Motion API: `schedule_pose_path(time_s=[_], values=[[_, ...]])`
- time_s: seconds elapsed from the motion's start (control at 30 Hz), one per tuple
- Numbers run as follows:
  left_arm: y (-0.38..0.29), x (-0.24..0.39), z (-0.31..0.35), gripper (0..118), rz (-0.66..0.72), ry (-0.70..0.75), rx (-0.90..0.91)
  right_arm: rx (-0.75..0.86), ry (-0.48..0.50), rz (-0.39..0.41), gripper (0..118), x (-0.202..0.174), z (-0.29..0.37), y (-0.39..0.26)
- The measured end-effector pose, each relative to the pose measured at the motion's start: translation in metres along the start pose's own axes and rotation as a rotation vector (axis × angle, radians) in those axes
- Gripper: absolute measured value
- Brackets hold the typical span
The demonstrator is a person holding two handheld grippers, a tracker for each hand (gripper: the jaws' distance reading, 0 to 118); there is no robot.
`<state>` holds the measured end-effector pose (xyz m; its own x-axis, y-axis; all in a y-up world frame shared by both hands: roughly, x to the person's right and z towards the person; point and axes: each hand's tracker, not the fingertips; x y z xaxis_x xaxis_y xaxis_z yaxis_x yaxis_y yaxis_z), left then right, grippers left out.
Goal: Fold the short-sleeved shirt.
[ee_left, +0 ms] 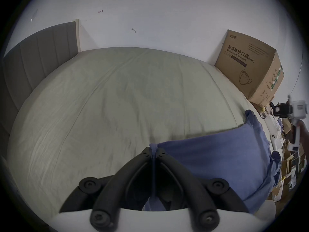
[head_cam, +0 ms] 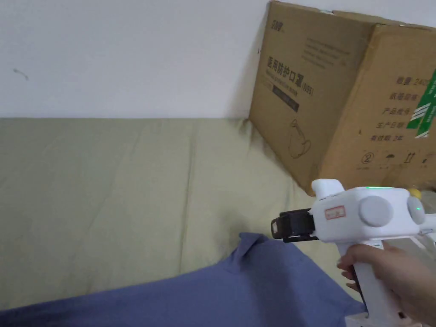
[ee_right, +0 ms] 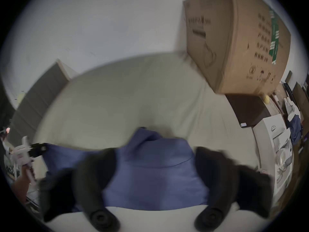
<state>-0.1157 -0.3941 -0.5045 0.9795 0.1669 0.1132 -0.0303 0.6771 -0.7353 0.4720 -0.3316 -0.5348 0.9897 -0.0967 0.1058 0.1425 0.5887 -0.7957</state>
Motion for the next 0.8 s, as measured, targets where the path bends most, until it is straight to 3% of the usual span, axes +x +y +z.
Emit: schedule_pose_path(time_s=[0.03, 0.07, 0.23, 0.4, 0.47, 0.53, 0.57, 0.63, 0.8], values=[[-0.001, 0.000, 0.001, 2, 0.014, -0.007, 0.003, -0.044, -0.016, -0.002, 114, 0.005, -0.016, 0.005], [-0.002, -0.001, 0.001, 2, 0.031, -0.014, 0.002, -0.077, -0.034, -0.012, 116, 0.009, -0.034, 0.008], [-0.004, -0.012, -0.010, 2, 0.100, -0.036, -0.016, -0.260, -0.109, -0.046, 114, 0.029, -0.102, 0.019], [-0.004, -0.013, -0.020, 2, 0.111, -0.031, -0.058, -0.353, -0.103, 0.016, 98, 0.029, -0.133, 0.023], [-0.007, -0.011, -0.022, 2, 0.104, -0.027, -0.071, -0.350, -0.113, 0.017, 84, 0.023, -0.127, 0.024], [-0.012, -0.010, -0.025, 2, 0.095, -0.022, -0.081, -0.312, -0.062, 0.024, 23, 0.020, -0.117, 0.022], [-0.012, -0.010, -0.024, 2, 0.093, -0.021, -0.081, -0.303, -0.033, 0.034, 3, 0.018, -0.111, 0.022], [-0.011, -0.011, -0.019, 2, 0.097, -0.019, -0.079, -0.295, 0.073, -0.031, 3, 0.019, -0.093, 0.018], [0.008, -0.011, 0.017, 2, 0.073, -0.030, -0.035, -0.177, 0.069, -0.045, 3, 0.016, -0.020, 0.010]])
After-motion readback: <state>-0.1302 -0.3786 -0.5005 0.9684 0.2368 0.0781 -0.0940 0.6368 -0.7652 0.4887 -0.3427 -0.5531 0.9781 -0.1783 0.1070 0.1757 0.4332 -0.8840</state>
